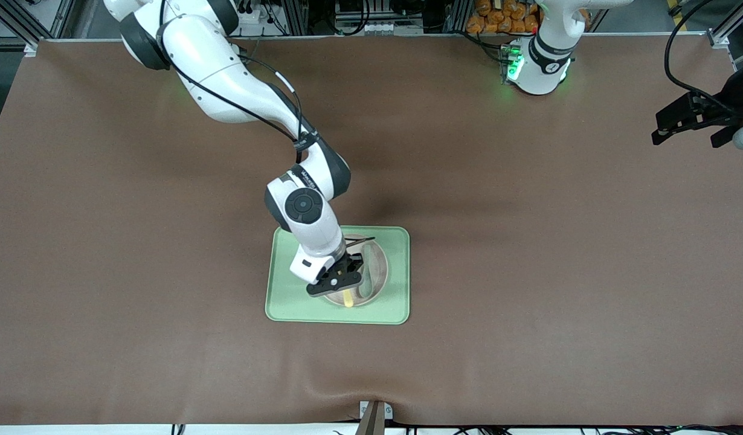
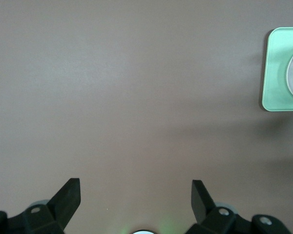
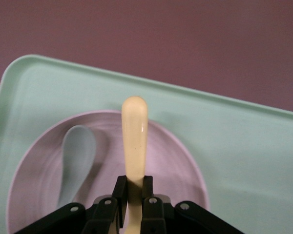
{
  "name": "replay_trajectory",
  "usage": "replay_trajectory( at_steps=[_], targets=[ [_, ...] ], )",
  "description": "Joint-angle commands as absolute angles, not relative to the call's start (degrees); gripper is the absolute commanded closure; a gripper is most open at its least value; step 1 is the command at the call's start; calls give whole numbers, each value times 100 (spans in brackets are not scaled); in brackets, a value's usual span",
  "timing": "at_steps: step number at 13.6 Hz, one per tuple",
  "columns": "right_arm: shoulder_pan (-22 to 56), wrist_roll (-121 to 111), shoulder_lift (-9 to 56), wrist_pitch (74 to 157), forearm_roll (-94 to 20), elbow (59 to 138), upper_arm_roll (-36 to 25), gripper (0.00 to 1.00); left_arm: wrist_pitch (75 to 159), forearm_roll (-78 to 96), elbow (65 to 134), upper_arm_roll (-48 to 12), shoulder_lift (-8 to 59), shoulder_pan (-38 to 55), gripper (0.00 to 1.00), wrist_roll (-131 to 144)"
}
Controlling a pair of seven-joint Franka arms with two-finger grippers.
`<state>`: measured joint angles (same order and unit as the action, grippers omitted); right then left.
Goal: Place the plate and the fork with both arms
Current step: 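Lower the right gripper and grasp the yellow fork handle, then lift the fork and set it on the tray beside the plate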
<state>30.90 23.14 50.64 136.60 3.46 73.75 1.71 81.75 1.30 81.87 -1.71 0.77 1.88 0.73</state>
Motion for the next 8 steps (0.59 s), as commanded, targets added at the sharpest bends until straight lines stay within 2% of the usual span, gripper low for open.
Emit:
replay_trajectory(
  at_steps=[1,6,8],
  targets=[
    [2717,2408,4790,13360,378,7462,246,100,8165,149,8244,-193,-35,176,0,105],
    [2321,2434,4553,13324,378,8014,255,100,8174,149,8244,-193,-35,185,0,105],
    [2233,2461,4465,13752,369,8426,272,100,8174,149,8244,-193,-26,185,0,105]
  ],
)
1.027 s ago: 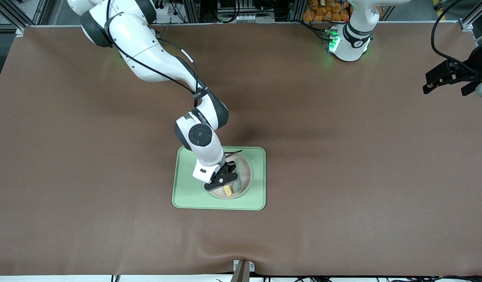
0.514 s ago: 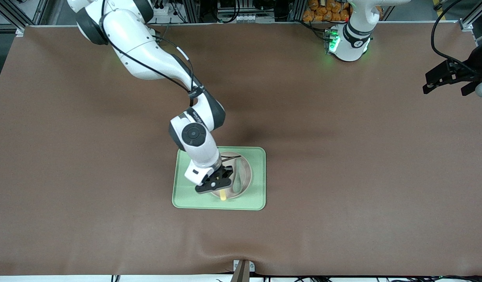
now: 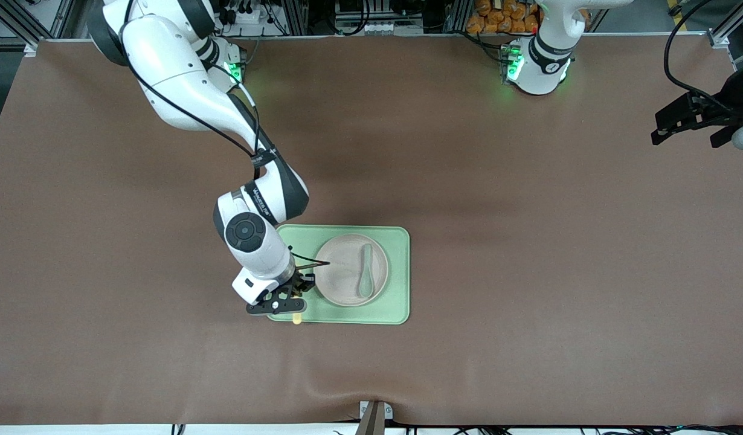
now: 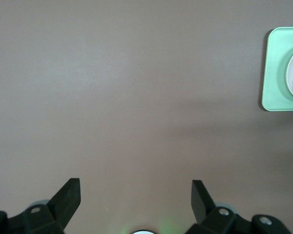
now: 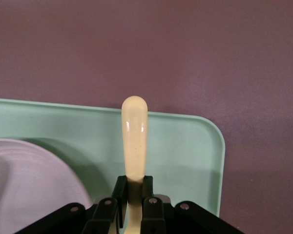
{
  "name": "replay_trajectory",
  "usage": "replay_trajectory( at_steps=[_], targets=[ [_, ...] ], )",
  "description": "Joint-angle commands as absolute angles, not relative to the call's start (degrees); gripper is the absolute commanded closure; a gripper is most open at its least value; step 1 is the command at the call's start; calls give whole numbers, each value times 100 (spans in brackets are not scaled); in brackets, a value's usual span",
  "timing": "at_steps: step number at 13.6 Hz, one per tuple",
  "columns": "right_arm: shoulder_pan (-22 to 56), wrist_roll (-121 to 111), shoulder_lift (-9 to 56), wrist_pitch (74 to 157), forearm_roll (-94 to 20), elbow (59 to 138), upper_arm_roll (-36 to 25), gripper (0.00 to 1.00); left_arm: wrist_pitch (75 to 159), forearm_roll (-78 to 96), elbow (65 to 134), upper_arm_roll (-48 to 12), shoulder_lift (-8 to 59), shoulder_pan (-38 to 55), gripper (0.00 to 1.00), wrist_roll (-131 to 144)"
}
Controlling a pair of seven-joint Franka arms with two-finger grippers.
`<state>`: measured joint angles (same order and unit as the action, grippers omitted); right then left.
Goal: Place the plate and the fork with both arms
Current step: 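Lift the fork and set it on the tray beside the plate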
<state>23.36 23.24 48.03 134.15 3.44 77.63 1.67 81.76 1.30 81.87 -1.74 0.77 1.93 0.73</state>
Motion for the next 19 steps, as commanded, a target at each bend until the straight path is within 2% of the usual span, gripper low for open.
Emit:
replay_trajectory(
  at_steps=[1,3,7,8,9,10,13,19],
  targets=[
    [2232,2461,4430,14112,369,8707,281,100,8174,149,8244,-193,-26,185,0,105],
    [2224,2470,4438,14527,369,9034,281,100,8183,149,8244,-193,-26,185,0,105],
    [2241,2769,4307,14537,343,9368,281,100,8183,149,8130,-193,-18,185,0,149],
    [2233,2751,4281,14528,343,9387,281,84,8183,149,8121,-193,-18,185,0,158],
    [2232,2751,4237,14520,343,9378,281,39,8183,141,8121,-193,-18,185,0,150],
    [2232,2777,4202,14485,343,9361,281,0,8191,141,8121,-193,-18,185,0,149],
    [2224,2733,3851,14345,334,9290,307,0,8191,141,8121,-193,-9,185,0,149],
    [1741,2594,3060,12974,-202,8658,378,0,8191,141,8121,-193,9,185,0,149]
  ],
)
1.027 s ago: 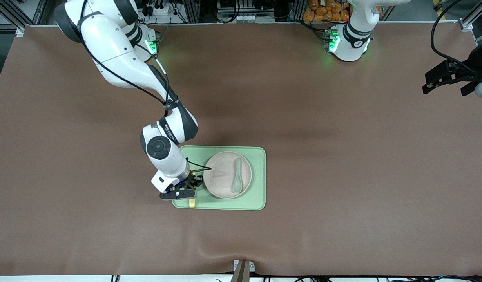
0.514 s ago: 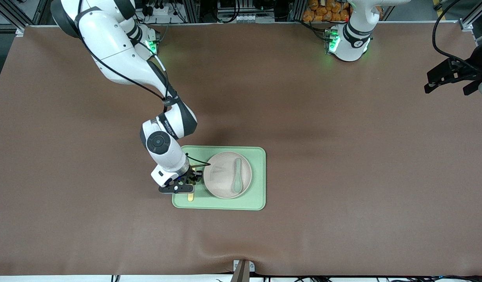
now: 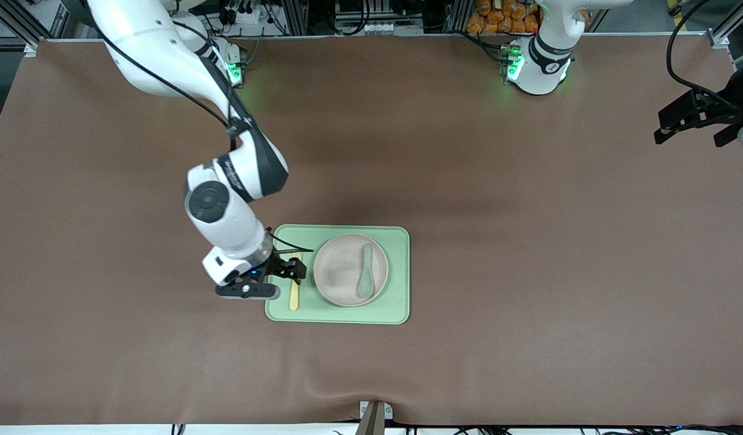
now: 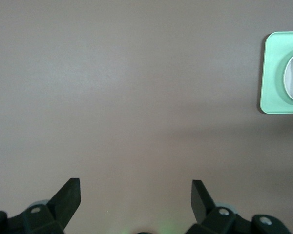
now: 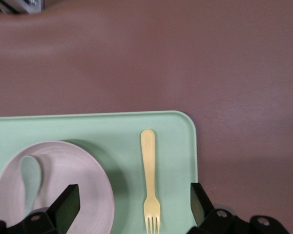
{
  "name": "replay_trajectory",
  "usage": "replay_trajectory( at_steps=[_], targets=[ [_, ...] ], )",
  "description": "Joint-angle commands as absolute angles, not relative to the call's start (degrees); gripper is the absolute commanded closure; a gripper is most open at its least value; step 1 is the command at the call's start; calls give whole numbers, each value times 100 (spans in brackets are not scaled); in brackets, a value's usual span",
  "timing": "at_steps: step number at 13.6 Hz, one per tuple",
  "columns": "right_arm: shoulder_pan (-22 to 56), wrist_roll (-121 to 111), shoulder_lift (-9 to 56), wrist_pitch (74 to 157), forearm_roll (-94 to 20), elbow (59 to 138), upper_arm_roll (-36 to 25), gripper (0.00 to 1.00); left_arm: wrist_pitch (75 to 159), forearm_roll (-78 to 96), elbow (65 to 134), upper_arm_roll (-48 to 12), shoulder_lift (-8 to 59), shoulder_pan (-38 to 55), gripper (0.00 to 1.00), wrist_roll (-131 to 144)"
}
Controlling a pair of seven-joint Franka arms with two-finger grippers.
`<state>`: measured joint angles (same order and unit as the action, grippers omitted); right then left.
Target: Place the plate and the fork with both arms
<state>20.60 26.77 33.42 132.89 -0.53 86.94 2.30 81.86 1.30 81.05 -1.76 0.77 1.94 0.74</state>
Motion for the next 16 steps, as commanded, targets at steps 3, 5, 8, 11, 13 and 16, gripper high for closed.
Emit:
replay_trajectory(
  at_steps=[3,5,8,11,13,16],
  targets=[
    [1171,1656,2726,12676,-202,8666,352,0,8200,141,8121,-193,9,176,0,141],
    [793,1075,2532,12324,-211,8736,352,0,8209,141,8121,-193,9,176,0,141],
    [344,704,2102,12130,-202,8938,334,0,8209,141,8121,-193,17,176,0,141],
    [35,545,1540,11306,-211,9044,334,0,8209,149,8121,-193,17,184,0,141],
    [-26,545,1153,10778,-211,9061,334,0,8209,149,8121,-193,18,176,0,141],
    [-26,536,424,10521,-193,9508,325,0,8209,141,8121,-193,18,176,0,141]
  ],
)
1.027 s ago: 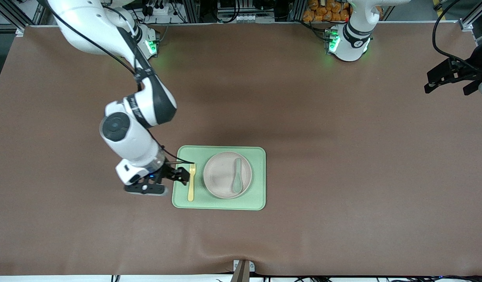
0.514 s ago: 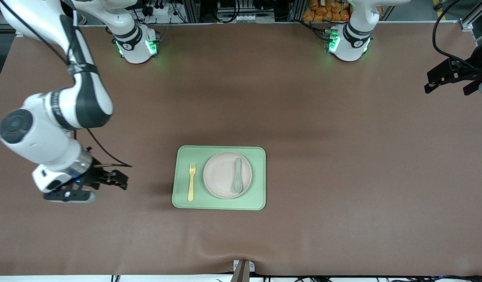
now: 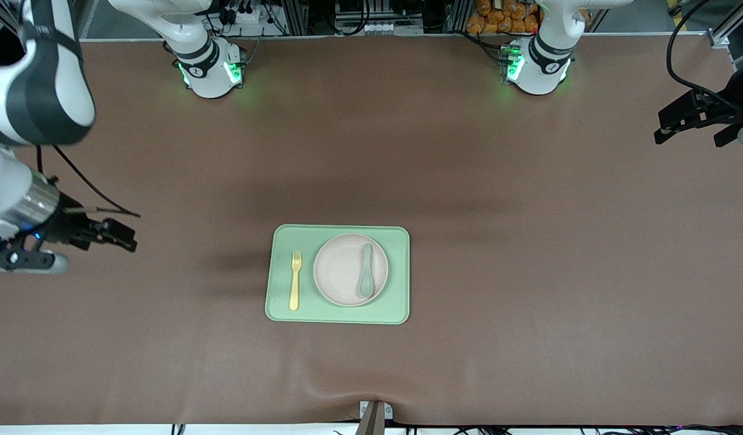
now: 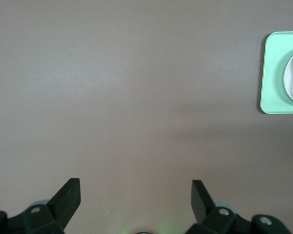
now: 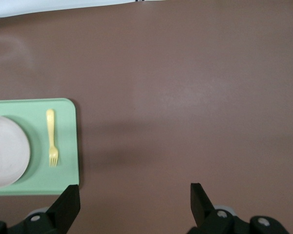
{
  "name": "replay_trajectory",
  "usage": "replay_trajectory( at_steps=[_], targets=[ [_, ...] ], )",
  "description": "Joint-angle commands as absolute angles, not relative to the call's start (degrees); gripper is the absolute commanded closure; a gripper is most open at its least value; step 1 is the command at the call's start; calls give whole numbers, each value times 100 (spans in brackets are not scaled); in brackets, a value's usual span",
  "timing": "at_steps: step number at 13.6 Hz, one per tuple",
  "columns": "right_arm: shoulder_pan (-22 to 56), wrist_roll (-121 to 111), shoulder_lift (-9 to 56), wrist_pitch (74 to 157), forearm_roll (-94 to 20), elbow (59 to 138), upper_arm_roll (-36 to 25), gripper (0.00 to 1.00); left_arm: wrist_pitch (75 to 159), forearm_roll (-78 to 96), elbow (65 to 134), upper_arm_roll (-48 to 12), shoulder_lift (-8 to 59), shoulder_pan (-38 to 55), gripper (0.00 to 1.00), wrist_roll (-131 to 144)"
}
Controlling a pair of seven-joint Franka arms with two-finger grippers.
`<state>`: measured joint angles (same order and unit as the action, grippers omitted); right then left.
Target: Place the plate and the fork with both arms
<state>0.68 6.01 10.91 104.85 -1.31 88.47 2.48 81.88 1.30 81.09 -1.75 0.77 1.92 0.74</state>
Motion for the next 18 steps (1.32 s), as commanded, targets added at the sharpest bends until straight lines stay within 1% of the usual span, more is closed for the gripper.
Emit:
replay_trajectory(
  at_steps=[1,3,5,10,12,13,18],
  targets=[
    [-44,536,178,10503,-193,9701,325,0,8209,149,8121,-193,18,176,0,141],
    [-105,536,-279,10407,-193,9966,316,0,8209,141,8121,-193,18,176,0,141],
    [-132,536,-465,10319,-176,9923,308,0,8209,141,8121,-185,26,176,0,141],
    [-106,527,-308,10178,-10,9581,316,0,8218,141,8121,-185,26,176,0,141],
    [-132,510,-151,9785,376,9309,325,0,8218,141,8121,-185,26,176,0,141],
    [-132,501,-62,9591,387,9212,325,0,8218,141,8121,-185,26,176,0,141],
    [-123,431,-35,9431,325,9193,343,0,8244,141,8121,-185,26,176,0,132]
  ],
)
